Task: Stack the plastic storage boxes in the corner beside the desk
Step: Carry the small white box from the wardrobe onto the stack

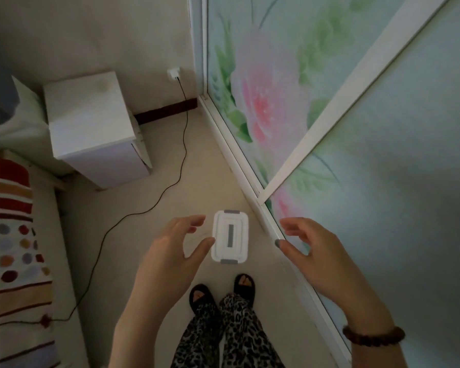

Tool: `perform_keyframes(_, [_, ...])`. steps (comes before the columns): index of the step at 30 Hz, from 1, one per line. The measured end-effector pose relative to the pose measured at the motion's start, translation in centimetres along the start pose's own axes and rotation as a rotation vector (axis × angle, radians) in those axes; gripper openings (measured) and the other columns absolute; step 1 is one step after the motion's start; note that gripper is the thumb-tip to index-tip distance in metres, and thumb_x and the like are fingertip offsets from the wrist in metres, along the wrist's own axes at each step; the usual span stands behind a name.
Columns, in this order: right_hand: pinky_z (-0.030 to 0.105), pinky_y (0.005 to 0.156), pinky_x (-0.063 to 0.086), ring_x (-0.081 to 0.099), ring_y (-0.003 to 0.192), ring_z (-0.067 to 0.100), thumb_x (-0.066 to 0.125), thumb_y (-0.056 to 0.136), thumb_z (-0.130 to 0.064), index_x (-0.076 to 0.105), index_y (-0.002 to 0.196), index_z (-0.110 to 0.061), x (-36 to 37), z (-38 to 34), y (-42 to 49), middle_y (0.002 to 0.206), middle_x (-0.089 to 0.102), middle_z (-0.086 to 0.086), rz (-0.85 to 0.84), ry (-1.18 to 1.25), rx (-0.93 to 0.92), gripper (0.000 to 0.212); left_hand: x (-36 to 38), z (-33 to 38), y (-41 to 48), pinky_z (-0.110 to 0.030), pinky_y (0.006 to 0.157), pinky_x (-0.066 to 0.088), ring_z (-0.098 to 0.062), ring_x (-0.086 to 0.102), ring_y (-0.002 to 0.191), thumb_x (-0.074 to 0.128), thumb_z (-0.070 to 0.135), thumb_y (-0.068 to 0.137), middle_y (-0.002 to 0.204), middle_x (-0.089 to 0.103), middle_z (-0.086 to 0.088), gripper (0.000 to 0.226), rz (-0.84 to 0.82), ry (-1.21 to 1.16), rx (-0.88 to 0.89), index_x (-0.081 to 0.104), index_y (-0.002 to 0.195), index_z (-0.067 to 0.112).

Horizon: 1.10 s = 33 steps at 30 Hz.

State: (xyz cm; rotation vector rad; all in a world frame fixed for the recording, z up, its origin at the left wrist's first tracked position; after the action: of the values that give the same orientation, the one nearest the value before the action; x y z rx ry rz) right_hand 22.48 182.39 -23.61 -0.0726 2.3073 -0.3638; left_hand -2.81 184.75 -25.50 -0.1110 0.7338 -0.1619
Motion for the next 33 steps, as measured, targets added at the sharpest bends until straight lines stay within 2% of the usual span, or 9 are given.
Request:
perform_keyframes(6, [0.017, 0.097, 0.040, 0.053, 0.112, -0.004, 0.065, 0.090, -0.031, 0.057, 0.127, -0.024, 4.6, 3.1, 3.6, 0.119, 0.059, -0.015, 0.044, 0.027, 0.047, 0.038, 3.4, -3.9, 3.4, -0.011, 0.078, 0.040, 0.011, 0.051, 0.105, 0.061, 0.043, 0.085, 0.113, 0.056, 0.029, 0.037, -0.022, -0.055, -0.044, 0.054, 0.121, 0.039])
perform_keyframes(10, [0.011, 0.092, 0.038, 0.054, 0.112, -0.004, 0.065, 0.090, -0.033, 0.056, 0.127, -0.025, 7.5, 5.1, 5.7, 0.118, 0.059, -0.017, 0.085, 0.045, 0.065, 0.039, 5.7, -6.7, 5.1, -0.014, 0.081, 0.044, 0.011, 0.053, 0.103, 0.061, 0.043, 0.085, 0.111, 0.057, 0.030, 0.035, -0.025, -0.104, -0.080, 0.055, 0.119, 0.039])
perform_keyframes(13, [0.002, 0.088, 0.036, 0.054, 0.113, -0.003, 0.065, 0.089, -0.031, 0.057, 0.126, -0.024, 9.6, 6.9, 7.3, 0.117, 0.059, -0.017, 0.125, 0.058, 0.072, 0.039, 7.7, -8.7, 6.4, -0.003, 0.064, 0.044, 0.009, 0.052, 0.105, 0.059, 0.043, 0.085, 0.111, 0.056, 0.027, 0.035, -0.022, -0.106, -0.097, 0.055, 0.119, 0.039])
perform_keyframes(14, [0.001, 0.088, 0.036, 0.055, 0.112, -0.003, 0.066, 0.089, -0.030, 0.057, 0.126, -0.023, 10.1, 7.5, 7.9, 0.117, 0.059, -0.017, 0.141, 0.065, 0.074, 0.039, 8.4, -9.1, 6.9, 0.001, 0.064, 0.041, 0.009, 0.052, 0.105, 0.059, 0.043, 0.085, 0.111, 0.056, 0.027, 0.034, -0.021, -0.105, -0.098, 0.055, 0.119, 0.039])
perform_keyframes(18, [-0.001, 0.089, 0.035, 0.055, 0.110, -0.003, 0.066, 0.089, -0.030, 0.058, 0.125, -0.022, 12.1, 9.7, 9.5, 0.115, 0.059, -0.016, 0.154, 0.073, 0.067, 0.037, 11.0, -10.2, 8.6, -0.006, 0.072, 0.038, 0.014, 0.049, 0.105, 0.056, 0.045, 0.086, 0.110, 0.052, 0.034, 0.033, -0.030, -0.067, -0.078, 0.052, 0.119, 0.044])
perform_keyframes(27, [0.010, 0.090, 0.038, 0.056, 0.112, 0.002, 0.064, 0.091, -0.028, 0.057, 0.124, -0.024, 18.0, 16.5, 14.3, 0.118, 0.060, -0.014, 0.109, 0.153, 0.154, 0.034, 17.7, -15.6, 12.4, -0.010, 0.074, 0.039, 0.012, 0.052, 0.103, 0.060, 0.040, 0.087, 0.109, 0.057, 0.029, 0.029, -0.024, -0.113, -0.171, 0.055, 0.115, 0.042])
perform_keyframes(33, [0.015, 0.092, 0.038, 0.055, 0.112, 0.003, 0.062, 0.091, -0.031, 0.056, 0.127, -0.022, 20.5, 20.3, 17.5, 0.121, 0.059, -0.011, 0.066, 0.131, 0.194, 0.038, 22.6, -18.8, 14.4, -0.008, 0.078, 0.036, 0.010, 0.051, 0.103, 0.059, 0.038, 0.088, 0.113, 0.056, 0.025, 0.032, -0.035, -0.124, -0.239, 0.055, 0.120, 0.034])
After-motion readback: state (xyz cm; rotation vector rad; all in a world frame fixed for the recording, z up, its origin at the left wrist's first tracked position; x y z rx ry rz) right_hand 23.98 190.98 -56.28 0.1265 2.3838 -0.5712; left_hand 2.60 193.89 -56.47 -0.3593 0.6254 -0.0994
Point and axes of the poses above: each hand's wrist, its own y-axis towards the middle knuckle, its own x-axis out of the palm, z = x × y, the point moved 3 cm from there along y, towards the middle knuckle
